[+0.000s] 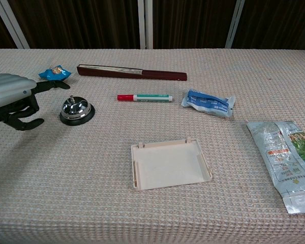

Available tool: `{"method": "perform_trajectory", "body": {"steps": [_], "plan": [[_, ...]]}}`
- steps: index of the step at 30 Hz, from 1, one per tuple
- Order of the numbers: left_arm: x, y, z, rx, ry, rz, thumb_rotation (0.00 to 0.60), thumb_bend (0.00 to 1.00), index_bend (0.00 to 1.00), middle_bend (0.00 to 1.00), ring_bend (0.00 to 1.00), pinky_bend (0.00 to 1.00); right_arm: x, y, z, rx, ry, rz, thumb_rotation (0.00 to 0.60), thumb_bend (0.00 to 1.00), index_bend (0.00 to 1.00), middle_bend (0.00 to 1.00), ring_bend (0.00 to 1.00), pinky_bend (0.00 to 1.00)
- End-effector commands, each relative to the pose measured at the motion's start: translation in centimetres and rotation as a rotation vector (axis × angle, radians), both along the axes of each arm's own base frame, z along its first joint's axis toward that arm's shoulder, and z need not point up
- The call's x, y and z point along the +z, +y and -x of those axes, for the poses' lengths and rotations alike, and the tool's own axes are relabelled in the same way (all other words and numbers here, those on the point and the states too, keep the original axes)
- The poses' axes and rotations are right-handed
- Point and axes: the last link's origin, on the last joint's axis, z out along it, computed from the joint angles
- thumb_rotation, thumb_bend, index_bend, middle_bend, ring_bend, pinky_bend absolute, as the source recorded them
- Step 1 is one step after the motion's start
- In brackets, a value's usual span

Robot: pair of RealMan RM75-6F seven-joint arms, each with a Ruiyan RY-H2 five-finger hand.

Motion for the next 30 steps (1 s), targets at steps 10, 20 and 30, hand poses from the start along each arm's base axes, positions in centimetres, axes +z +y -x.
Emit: {"method": "perform_trajectory", "body": {"steps": [10, 20, 30], "plan": [[-0.2, -0.1, -0.2, -0.006, -0.001, 0.006, 0.6, 0.43, 0.08, 0.89, 0.86, 0.75, 0.0, 0.0, 0.1, -0.001, 0.0, 0.0, 0.6, 0.22, 0.0, 0.0, 0.0, 0.0], [-0.4, -0.8, -1.0, -0.03, -0.013, 0.021, 0.6, 0.43, 0.08, 0.9, 0.86, 0.75, -0.2, 0.0, 0.2, -0.005, 0.004, -0.007, 0.6, 0.22, 0.0, 0.0, 0.0, 0.0], [-0.6, -0.7, -0.6, -0.014, 0.004, 0.035, 0.6, 0.43, 0.08, 0.9, 0.86, 0.75, -0.3, -0.1, 0.4, -0.011, 0.01, -0.009, 0.6, 0.22, 0.0, 0.0, 0.0, 0.0]]}}
